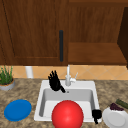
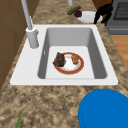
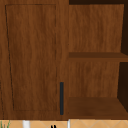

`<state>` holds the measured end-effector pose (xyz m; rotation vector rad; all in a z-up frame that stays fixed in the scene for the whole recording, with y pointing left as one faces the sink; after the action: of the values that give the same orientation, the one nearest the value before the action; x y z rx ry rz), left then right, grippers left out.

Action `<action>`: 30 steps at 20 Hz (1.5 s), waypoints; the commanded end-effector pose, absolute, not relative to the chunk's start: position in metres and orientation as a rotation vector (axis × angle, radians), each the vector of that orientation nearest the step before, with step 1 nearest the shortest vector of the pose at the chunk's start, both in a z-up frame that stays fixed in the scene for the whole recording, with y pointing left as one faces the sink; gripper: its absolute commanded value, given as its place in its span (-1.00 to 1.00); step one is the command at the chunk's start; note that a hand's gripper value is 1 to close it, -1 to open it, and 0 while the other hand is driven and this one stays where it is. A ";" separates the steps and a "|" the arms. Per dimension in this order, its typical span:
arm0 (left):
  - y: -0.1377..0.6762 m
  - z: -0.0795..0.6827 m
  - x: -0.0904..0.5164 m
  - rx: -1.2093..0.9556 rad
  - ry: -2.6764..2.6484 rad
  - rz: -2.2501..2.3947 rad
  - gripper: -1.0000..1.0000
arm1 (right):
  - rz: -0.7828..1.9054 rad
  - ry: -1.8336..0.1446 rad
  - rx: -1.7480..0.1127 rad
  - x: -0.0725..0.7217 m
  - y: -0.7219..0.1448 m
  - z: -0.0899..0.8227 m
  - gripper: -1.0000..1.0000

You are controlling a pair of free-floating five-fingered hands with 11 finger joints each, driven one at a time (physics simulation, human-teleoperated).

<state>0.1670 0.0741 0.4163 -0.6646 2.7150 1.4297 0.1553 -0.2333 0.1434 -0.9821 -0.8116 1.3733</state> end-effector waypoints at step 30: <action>0.049 0.478 0.097 -0.784 2.811 1.167 -1.00 | 1.373 -0.812 -0.982 0.155 -0.233 0.143 0.00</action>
<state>0.1106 0.0516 0.4717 -0.7105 2.7314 1.3409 0.1553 -0.2333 0.1434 -0.9821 -0.8116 1.3733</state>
